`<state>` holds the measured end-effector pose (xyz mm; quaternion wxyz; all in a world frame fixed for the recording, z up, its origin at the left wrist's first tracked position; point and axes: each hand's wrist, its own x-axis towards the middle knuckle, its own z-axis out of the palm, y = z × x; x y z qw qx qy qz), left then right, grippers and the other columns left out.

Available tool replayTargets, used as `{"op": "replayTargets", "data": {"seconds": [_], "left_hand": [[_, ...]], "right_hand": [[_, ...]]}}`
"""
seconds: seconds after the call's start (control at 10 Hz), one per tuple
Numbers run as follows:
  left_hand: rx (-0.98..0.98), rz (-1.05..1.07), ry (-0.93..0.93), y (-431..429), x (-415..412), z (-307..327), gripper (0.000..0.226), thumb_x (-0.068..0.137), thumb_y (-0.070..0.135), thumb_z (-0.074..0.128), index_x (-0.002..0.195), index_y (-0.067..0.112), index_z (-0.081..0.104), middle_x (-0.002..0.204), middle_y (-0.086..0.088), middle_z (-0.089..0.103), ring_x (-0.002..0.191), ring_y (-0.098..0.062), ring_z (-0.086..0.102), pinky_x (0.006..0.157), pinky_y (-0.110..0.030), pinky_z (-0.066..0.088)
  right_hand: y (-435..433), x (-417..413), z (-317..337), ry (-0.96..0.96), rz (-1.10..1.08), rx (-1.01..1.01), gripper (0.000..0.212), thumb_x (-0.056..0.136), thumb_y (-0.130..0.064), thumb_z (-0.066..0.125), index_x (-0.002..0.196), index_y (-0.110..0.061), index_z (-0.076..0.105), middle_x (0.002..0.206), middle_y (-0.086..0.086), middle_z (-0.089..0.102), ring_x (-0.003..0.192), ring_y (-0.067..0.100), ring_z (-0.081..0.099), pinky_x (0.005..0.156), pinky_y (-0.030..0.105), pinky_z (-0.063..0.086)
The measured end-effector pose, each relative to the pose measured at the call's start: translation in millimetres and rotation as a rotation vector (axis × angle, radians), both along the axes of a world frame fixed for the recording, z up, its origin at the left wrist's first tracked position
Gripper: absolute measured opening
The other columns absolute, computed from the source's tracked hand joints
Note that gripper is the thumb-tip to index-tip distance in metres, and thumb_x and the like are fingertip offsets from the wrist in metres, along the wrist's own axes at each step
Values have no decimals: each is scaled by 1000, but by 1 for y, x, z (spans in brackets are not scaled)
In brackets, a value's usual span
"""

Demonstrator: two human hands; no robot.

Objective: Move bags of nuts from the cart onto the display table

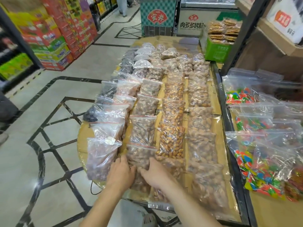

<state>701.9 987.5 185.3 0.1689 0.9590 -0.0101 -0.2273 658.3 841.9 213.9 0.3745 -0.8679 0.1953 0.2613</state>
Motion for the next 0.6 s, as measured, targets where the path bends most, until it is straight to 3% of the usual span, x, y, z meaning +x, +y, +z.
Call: {"op": "replayTargets", "data": {"seconds": [0.1, 0.2, 0.4, 0.5, 0.6], "left_hand": [[-40, 0, 60, 0, -1, -1, 52, 102, 32, 54, 148, 12, 41, 144, -17, 55, 130, -41, 56, 106, -47, 46], [-44, -30, 41, 4, -1, -4, 56, 103, 27, 52, 155, 14, 34, 144, -15, 53, 128, -39, 57, 105, -47, 47], [44, -96, 64, -1, 1, 7, 63, 107, 31, 46, 162, 13, 21, 156, -13, 44, 139, -34, 50, 109, -43, 46], [140, -160, 16, -12, 0, 22, 62, 109, 41, 42, 162, 14, 25, 166, -7, 34, 148, -30, 40, 112, -42, 44], [175, -242, -105, -29, 7, 39, 58, 110, 47, 38, 159, 17, 33, 167, -3, 36, 151, -28, 38, 115, -42, 43]], "right_hand": [[13, 10, -8, 15, -33, -6, 55, 104, -44, 54, 150, -14, 46, 143, 8, 62, 108, 24, 68, 76, 33, 50], [17, 12, -16, 16, -21, -8, 55, 103, -43, 54, 151, -17, 46, 153, 8, 53, 105, 21, 60, 80, 36, 43], [14, 13, -15, 14, 13, 28, 43, 103, -41, 58, 141, -23, 51, 143, -2, 55, 108, 15, 63, 96, 38, 54], [2, 12, -3, 9, 29, 22, 50, 104, -44, 56, 148, -23, 49, 136, -2, 64, 90, 9, 64, 78, 33, 54], [-16, 14, 12, -33, -26, 37, 46, 105, -44, 56, 148, -27, 52, 98, -7, 70, 58, 4, 48, 53, 25, 39]]}}
